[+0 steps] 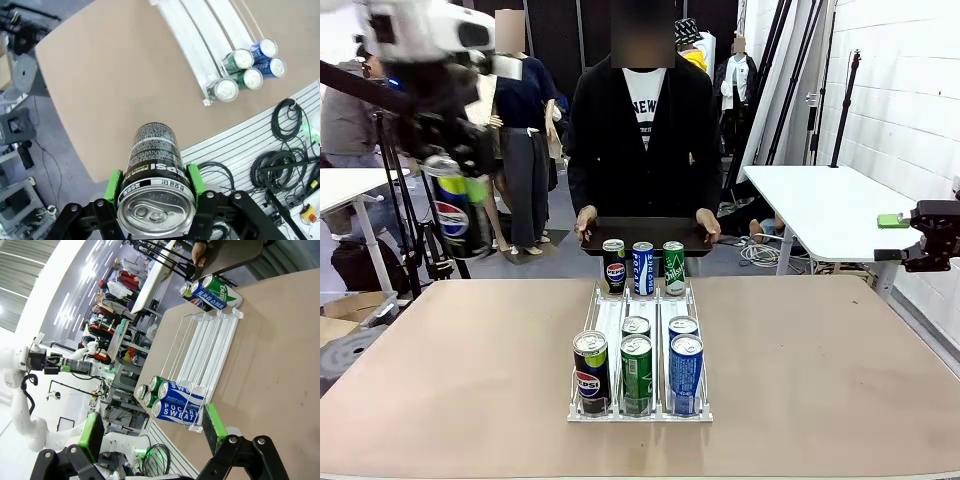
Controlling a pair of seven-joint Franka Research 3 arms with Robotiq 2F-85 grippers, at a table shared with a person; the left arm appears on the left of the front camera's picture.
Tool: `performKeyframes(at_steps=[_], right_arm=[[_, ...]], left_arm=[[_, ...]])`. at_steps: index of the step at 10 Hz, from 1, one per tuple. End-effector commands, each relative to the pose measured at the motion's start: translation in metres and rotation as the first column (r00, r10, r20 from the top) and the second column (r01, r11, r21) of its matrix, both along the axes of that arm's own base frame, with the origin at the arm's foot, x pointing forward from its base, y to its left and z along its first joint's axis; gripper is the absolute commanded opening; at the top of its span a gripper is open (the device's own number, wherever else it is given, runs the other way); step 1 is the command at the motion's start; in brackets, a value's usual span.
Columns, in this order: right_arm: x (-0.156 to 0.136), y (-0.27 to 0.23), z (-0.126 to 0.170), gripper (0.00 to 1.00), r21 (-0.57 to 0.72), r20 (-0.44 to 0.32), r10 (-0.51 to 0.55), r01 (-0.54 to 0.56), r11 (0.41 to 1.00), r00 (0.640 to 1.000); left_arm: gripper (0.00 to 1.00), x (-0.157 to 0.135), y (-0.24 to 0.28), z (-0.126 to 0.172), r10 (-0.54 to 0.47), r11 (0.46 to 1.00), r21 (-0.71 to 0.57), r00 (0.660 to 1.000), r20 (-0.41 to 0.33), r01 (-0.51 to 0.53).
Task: Retrieve and hand over the desired beverage to the person.
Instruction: Pick up a can of the same type that the person held from the Automatic Can Dispenser.
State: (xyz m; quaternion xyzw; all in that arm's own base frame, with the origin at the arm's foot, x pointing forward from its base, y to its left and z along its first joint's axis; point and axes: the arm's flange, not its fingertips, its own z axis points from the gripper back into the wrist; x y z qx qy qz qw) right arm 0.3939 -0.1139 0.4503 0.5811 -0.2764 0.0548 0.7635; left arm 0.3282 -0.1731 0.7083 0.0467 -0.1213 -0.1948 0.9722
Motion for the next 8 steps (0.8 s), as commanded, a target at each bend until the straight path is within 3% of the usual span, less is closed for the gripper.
performKeyframes(at_steps=[1, 4, 8], right_arm=[[0.000, 0.001, 0.000, 1.00, -0.003, 0.001, -0.004, 0.004, 1.000, 1.000], [0.000, 0.001, 0.000, 1.00, -0.003, 0.001, -0.004, 0.004, 1.000, 1.000], [0.000, 0.001, 0.000, 1.00, -0.003, 0.001, -0.004, 0.004, 1.000, 1.000]], left_arm=[[0.00, 0.016, 0.040, -0.013, 0.092, 0.996, 0.007, 0.996, -0.005, -0.092], [0.00, 0.022, 0.075, -0.010, 0.259, 0.961, 0.074, 0.962, 0.090, -0.266], [0.00, 0.021, 0.077, -0.006, 0.288, 0.957, 0.008, 0.952, 0.107, -0.290]])
